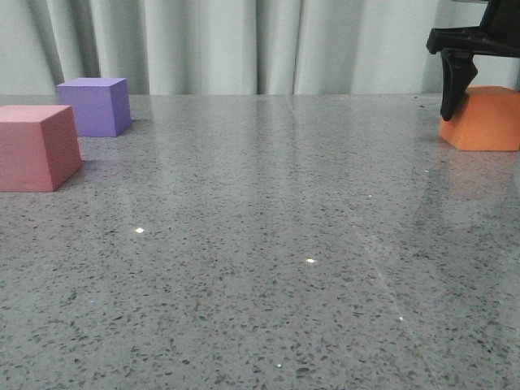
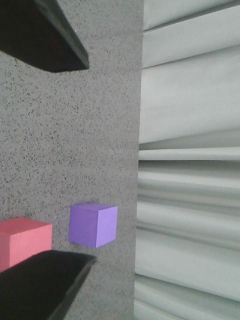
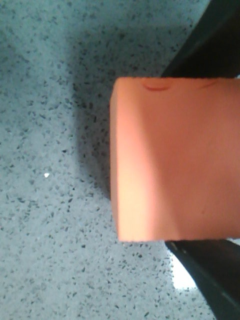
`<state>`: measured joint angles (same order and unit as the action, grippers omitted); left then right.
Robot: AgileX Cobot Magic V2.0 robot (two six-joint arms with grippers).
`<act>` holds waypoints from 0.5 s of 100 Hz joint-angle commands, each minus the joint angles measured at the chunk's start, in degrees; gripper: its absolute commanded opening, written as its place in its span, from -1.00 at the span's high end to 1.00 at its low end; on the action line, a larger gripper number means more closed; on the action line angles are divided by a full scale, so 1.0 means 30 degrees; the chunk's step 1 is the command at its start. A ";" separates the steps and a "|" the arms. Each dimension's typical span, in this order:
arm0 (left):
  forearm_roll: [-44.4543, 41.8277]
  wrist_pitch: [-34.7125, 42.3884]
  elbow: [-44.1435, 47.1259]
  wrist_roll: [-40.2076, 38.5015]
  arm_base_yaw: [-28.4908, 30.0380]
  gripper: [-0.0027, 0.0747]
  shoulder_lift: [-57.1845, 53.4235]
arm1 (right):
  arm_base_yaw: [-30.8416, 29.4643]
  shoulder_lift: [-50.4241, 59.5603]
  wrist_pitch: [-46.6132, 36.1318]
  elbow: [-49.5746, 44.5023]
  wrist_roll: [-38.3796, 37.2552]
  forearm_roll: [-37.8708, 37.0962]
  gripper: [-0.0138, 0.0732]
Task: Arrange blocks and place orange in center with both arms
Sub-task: 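Lower the right gripper over the orange cube and close on it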
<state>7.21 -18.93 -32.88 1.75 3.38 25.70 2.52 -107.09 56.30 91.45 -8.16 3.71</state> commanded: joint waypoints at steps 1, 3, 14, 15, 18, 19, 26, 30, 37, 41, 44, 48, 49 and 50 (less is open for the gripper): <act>0.0229 0.1503 -0.0690 0.0076 -0.0032 -0.86 0.0230 | -0.0062 0.0992 -0.0632 0.0607 0.0050 0.0104 -0.67; 0.0229 0.1503 -0.0690 0.0076 -0.0032 -0.86 0.0230 | -0.0062 0.0992 -0.0632 0.0607 0.0050 0.0104 -0.67; 0.0229 0.1503 -0.0690 0.0076 -0.0032 -0.86 0.0230 | -0.0062 0.0992 -0.0670 0.0607 0.0050 0.0104 -0.52; 0.0229 0.1503 -0.0690 0.0076 -0.0032 -0.86 0.0230 | -0.0062 0.0992 -0.0670 0.0607 0.0050 0.0104 -0.48; 0.0229 0.1503 -0.0690 0.0076 -0.0032 -0.86 0.0230 | -0.0062 0.0992 -0.0689 0.0607 0.0050 0.0104 -0.42; 0.0229 0.1503 -0.0690 0.0076 -0.0032 -0.86 0.0230 | -0.0062 0.0992 -0.0711 0.0607 0.0050 0.0104 -0.38; 0.0229 0.1503 -0.0690 0.0076 -0.0032 -0.86 0.0230 | -0.0062 0.0992 -0.0712 0.0607 0.0050 0.0104 -0.19; 0.0229 0.1503 -0.0690 0.0076 -0.0032 -0.86 0.0230 | -0.0062 0.0992 -0.0691 0.0607 0.0050 0.0104 -0.10; 0.0229 0.1503 -0.0690 0.0076 -0.0032 -0.86 0.0230 | -0.0062 0.0992 -0.0691 0.0607 0.0050 0.0104 -0.04; 0.0229 0.1503 -0.0690 0.0076 -0.0032 -0.86 0.0230 | -0.0062 0.0992 -0.0691 0.0625 0.0050 0.0104 -0.05; 0.0229 0.1503 -0.0690 0.0076 -0.0032 -0.86 0.0230 | -0.0062 0.0992 -0.0670 0.0665 0.0050 0.0104 -0.05; 0.0229 0.1503 -0.0690 0.0076 -0.0032 -0.86 0.0230 | -0.0062 0.0992 -0.0501 0.0795 0.0050 0.0104 -0.05; 0.0229 0.1503 -0.0690 0.0076 -0.0032 -0.86 0.0230 | -0.0062 0.0992 -0.0501 0.0825 0.0050 0.0104 -0.05; 0.0229 0.1503 -0.0690 0.0076 -0.0032 -0.86 0.0230 | -0.0062 0.0992 -0.0398 0.0896 0.0050 0.0104 -0.05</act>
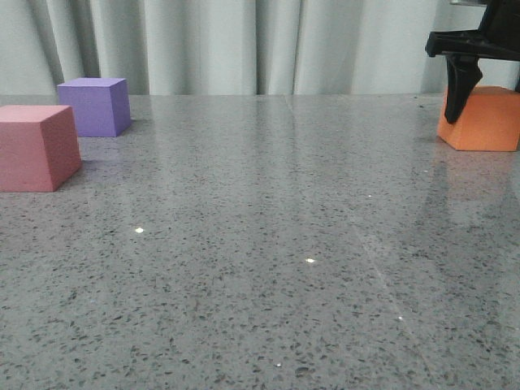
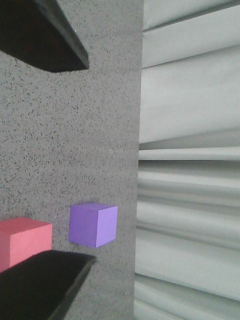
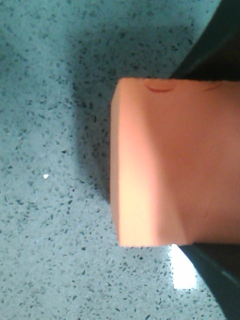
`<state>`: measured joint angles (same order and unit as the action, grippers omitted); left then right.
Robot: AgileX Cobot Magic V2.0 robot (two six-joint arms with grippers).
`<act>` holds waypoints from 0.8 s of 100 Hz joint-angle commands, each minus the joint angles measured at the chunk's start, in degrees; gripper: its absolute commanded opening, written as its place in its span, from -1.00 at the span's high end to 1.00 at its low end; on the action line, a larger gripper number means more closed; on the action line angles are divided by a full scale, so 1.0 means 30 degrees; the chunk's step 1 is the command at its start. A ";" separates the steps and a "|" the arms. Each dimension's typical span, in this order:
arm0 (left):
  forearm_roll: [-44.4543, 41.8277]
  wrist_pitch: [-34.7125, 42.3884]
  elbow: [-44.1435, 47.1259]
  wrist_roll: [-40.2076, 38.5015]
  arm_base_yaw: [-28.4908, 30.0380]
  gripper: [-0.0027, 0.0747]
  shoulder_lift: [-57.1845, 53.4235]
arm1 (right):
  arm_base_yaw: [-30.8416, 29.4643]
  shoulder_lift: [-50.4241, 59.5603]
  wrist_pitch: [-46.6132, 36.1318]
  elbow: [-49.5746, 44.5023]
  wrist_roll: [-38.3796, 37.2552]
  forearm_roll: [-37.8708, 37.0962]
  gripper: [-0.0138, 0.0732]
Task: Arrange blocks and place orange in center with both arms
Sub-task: 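Lower the right gripper over the orange cube and close on it, then lift the orange cube with the right gripper and carry it toward the table center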
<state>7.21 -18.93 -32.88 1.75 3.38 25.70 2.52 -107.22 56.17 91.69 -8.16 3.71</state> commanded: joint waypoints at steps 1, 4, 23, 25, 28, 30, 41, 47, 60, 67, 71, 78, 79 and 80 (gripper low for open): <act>0.0229 0.1503 -0.0690 0.0076 -0.0032 -0.86 0.0230 | -0.0062 0.1035 -0.0310 0.0898 0.0050 0.0104 -0.05; 0.0229 0.1503 -0.0690 0.0076 -0.0032 -0.86 0.0230 | -0.0062 0.1060 -0.0175 0.1044 0.0050 0.0104 -0.05; 0.0229 0.1503 -0.0690 0.0076 -0.0032 -0.86 0.0230 | 0.0399 0.1318 0.1411 0.2946 0.0050 0.0148 -0.05; 0.0229 0.1503 -0.0690 0.0076 -0.0032 -0.86 0.0230 | 0.0524 0.1318 0.1653 0.3193 0.0050 0.0148 -0.05; 0.0229 0.1503 -0.0690 0.0076 -0.0032 -0.86 0.0230 | 0.0662 0.1318 0.1881 0.3410 0.0050 0.0148 -0.05; 0.0229 0.1503 -0.0690 0.0076 -0.0032 -0.86 0.0230 | 0.0807 0.1318 0.2003 0.3598 0.0050 0.0148 -0.05; 0.0229 0.1503 -0.0690 0.0076 -0.0032 -0.86 0.0230 | 0.1828 0.1318 0.2475 0.4559 0.0050 0.0148 -0.05; 0.0229 0.1503 -0.0690 0.0076 -0.0032 -0.86 0.0230 | 0.2324 0.1318 0.2596 0.4926 0.0005 0.0239 -0.05; 0.0229 0.1503 -0.0690 0.0076 -0.0032 -0.86 0.0230 | 0.3730 0.1294 0.2574 0.5416 -0.0900 0.0237 -0.05; 0.0229 0.1503 -0.0690 0.0076 -0.0032 -0.86 0.0230 | 0.4391 0.1216 0.2560 0.5590 -0.1045 0.0237 -0.05; 0.0229 0.1503 -0.0690 0.0076 -0.0032 -0.86 0.0230 | 0.4752 0.1128 0.2513 0.5692 -0.1045 0.0237 -0.05; 0.0229 0.1503 -0.0690 0.0076 -0.0032 -0.86 0.0230 | 0.5443 0.0899 0.2513 0.5962 -0.1062 0.0237 -0.05; 0.0229 0.1503 -0.0690 0.0076 -0.0032 -0.86 0.0230 | 0.5509 0.0846 0.2513 0.5996 -0.1072 0.0237 -0.05; 0.0229 0.1503 -0.0690 0.0076 -0.0032 -0.86 0.0230 | 0.5647 0.0817 0.2513 0.6063 -0.1069 0.0237 -0.05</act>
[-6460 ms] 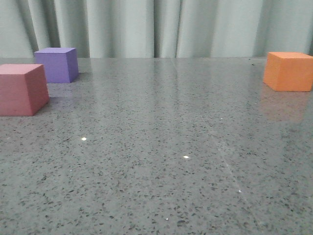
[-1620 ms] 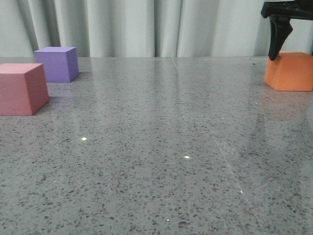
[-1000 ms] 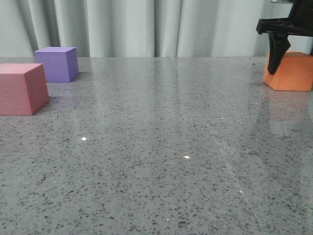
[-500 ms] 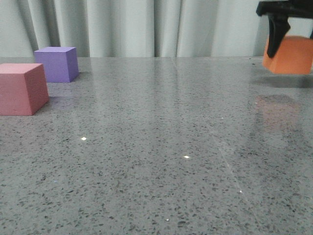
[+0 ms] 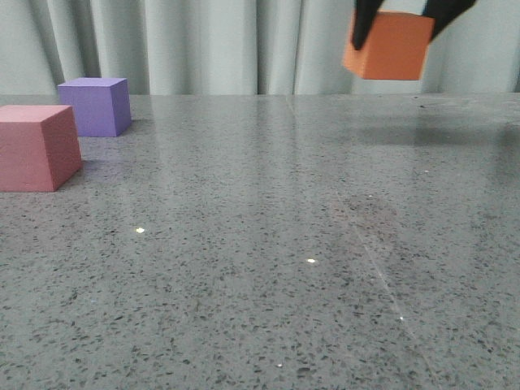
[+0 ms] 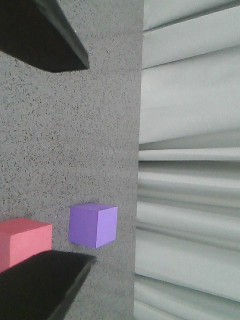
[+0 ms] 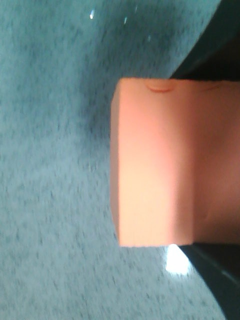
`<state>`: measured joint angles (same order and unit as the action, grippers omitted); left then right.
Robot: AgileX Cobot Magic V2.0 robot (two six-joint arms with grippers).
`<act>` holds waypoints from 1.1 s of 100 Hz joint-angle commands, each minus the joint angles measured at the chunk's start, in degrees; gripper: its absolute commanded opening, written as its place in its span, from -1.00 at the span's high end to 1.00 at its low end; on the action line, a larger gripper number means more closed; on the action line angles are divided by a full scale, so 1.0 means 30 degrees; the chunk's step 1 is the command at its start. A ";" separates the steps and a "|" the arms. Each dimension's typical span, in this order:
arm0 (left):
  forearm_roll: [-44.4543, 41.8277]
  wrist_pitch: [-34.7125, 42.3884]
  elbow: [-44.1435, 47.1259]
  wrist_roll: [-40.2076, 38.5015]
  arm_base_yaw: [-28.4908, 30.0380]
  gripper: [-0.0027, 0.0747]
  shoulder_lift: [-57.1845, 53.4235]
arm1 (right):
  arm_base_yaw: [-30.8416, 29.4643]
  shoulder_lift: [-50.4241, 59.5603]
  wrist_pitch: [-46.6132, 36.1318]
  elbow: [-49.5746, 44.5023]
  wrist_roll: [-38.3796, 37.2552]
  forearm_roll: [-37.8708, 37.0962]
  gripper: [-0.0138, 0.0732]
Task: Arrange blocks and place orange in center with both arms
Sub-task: 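Lift the orange cube with the right gripper and carry it toward the table center, then set the orange cube down mid-table, open the right gripper, withdraw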
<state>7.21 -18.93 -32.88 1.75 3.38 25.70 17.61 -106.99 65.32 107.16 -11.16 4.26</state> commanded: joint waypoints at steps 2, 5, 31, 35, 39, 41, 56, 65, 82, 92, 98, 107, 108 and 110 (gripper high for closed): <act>0.0229 0.1503 -0.0690 0.0076 -0.0032 -0.86 0.0230 | 0.0752 0.0635 -0.0540 0.1024 -0.0126 0.0054 -0.05; 0.0229 0.1503 -0.0690 0.0076 -0.0032 -0.86 0.0230 | 0.1071 0.0478 -0.0521 0.1245 -0.0310 0.0054 -0.05; 0.0229 0.1503 -0.0690 0.0076 -0.0032 -0.86 0.0230 | 0.2868 -0.1052 -0.0518 0.2626 -0.2510 0.0054 -0.05; 0.0229 0.1462 -0.0690 0.0076 -0.0032 -0.86 0.0230 | 0.3045 -0.1258 -0.0582 0.2702 -0.2924 0.0054 -0.05; 0.0229 0.1462 -0.0690 0.0076 -0.0032 -0.86 0.0230 | 0.3226 -0.1416 -0.0702 0.2702 -0.3511 0.0054 -0.05; 0.0229 0.1435 -0.0690 0.0076 -0.0032 -0.86 0.0230 | 0.3305 -0.1519 -0.0720 0.2702 -0.3716 0.0054 -0.05; 0.0229 0.1387 -0.0690 0.0076 -0.0032 -0.86 0.0230 | 0.3836 -0.2170 -0.0662 0.2702 -0.4357 0.0447 -0.05; 0.0229 0.1387 -0.0690 0.0076 -0.0032 -0.86 0.0230 | 0.4011 -0.2441 -0.0705 0.2702 -0.4393 0.0776 -0.05; 0.0229 0.1387 -0.0690 0.0076 -0.0032 -0.86 0.0230 | 0.4165 -0.2572 -0.0885 0.2702 -0.4485 0.0904 -0.14; 0.0229 0.1387 -0.0690 0.0076 -0.0032 -0.86 0.0230 | 0.4165 -0.2634 -0.0885 0.2702 -0.4485 0.1072 -0.49; 0.0229 0.1387 -0.0690 0.0076 -0.0032 -0.86 0.0230 | 0.4165 -0.2649 -0.0848 0.2702 -0.4485 0.1110 -0.74; 0.0229 0.1387 -0.0690 0.0076 -0.0032 -0.86 0.0230 | 0.4165 -0.2649 -0.0761 0.2702 -0.4471 0.1115 -0.66; 0.0229 0.1387 -0.0690 0.0076 -0.0032 -0.86 0.0230 | 0.4165 -0.2649 -0.0767 0.2702 -0.4471 0.1115 -0.66; 0.0229 0.1387 -0.0690 0.0076 -0.0032 -0.86 0.0230 | 0.4165 -0.2649 -0.0767 0.2702 -0.4471 0.1115 -0.66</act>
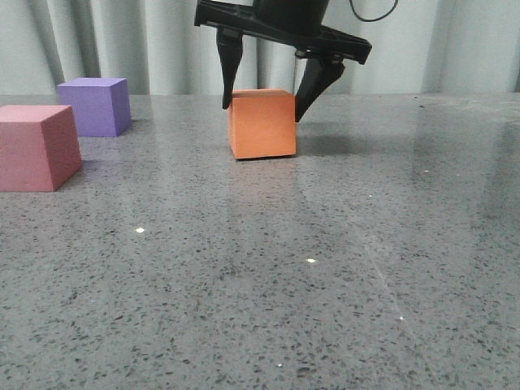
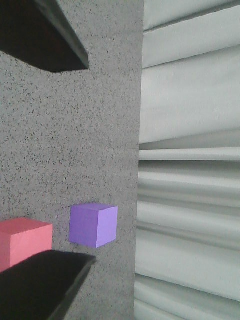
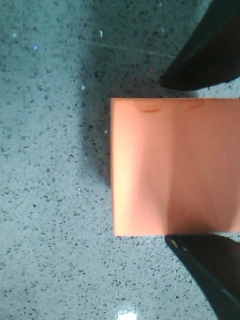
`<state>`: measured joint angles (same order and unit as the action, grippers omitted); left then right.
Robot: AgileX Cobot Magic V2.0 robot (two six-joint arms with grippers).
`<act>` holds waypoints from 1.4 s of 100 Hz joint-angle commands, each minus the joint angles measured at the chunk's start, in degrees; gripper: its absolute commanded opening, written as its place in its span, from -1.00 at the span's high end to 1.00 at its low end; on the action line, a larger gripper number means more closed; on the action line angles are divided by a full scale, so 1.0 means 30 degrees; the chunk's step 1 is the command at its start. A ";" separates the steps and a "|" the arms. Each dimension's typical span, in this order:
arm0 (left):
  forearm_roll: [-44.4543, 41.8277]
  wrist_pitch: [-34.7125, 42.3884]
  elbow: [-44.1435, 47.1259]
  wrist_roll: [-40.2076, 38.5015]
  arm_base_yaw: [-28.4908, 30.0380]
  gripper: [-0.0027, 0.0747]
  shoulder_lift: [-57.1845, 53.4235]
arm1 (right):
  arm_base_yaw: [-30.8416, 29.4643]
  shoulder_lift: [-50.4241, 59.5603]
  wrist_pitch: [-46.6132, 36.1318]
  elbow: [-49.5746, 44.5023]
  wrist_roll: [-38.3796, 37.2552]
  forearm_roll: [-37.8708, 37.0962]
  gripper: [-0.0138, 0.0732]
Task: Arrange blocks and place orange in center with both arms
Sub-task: 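Set the orange cube down mid-table, open the right gripper, withdraw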
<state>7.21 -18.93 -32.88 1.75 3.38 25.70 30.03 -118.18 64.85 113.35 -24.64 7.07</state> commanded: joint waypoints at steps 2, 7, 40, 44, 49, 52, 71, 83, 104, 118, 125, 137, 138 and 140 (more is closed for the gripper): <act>0.0229 0.1387 -0.0690 0.0076 -0.0032 -0.86 0.0230 | 0.0026 0.1100 -0.0592 0.0640 0.0023 0.0181 -0.66; 0.0229 0.1387 -0.0690 0.0076 -0.0032 -0.86 0.0230 | 0.0026 0.1100 -0.0471 0.0640 0.0023 0.0198 -0.66; 0.0229 0.1387 -0.0690 0.0076 -0.0032 -0.86 0.0230 | 0.0026 0.1416 0.0527 0.0640 0.0057 -0.0076 -0.66; 0.0229 0.1387 -0.0690 0.0076 -0.0032 -0.86 0.0230 | 0.0026 0.1574 0.0527 0.0640 0.0202 -0.0076 -0.66; 0.0229 0.1387 -0.0690 0.0076 -0.0032 -0.86 0.0230 | 0.0049 0.1896 0.0558 0.0640 0.0382 -0.0076 -0.66; 0.0229 0.1387 -0.0690 0.0076 -0.0032 -0.86 0.0230 | 0.0070 0.2065 0.0601 0.0640 0.0544 -0.0076 -0.66; 0.0229 0.1387 -0.0690 0.0076 -0.0032 -0.86 0.0230 | 0.0114 0.3227 0.1797 0.0640 0.1376 -0.0189 -0.66; 0.0229 0.1387 -0.0690 0.0076 -0.0032 -0.86 0.0230 | 0.0423 0.3823 0.2520 0.0570 0.1861 -0.0465 -0.66; 0.0229 0.1384 -0.0690 0.0076 -0.0032 -0.86 0.0230 | 0.1724 0.5050 0.1727 -0.0726 0.2211 -0.1221 -0.66; 0.0229 0.1384 -0.0690 0.0076 -0.0032 -0.86 0.0230 | 0.2629 0.6221 0.0480 -0.2754 0.2432 -0.1359 -0.66; 0.0229 0.1580 -0.0690 0.0076 -0.0032 -0.86 0.0230 | 0.2980 0.6967 -0.0292 -0.4071 0.2855 -0.1488 -0.66; 0.0229 0.1612 -0.0690 0.0076 -0.0032 -0.86 0.0230 | 0.3258 0.8658 -0.1843 -0.6842 0.2936 -0.1588 -0.66; 0.0229 0.1612 -0.0690 0.0076 -0.0032 -0.86 0.0230 | 0.3288 0.8890 -0.2048 -0.7190 0.2955 -0.1594 -0.66; 0.0229 0.1647 -0.0690 0.0076 -0.0032 -0.86 0.0230 | 0.3281 0.9250 -0.2336 -0.7539 0.3003 -0.1594 -0.66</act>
<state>7.21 -18.80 -32.88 1.75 3.38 25.70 39.71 -97.23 63.48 94.37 -16.76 3.21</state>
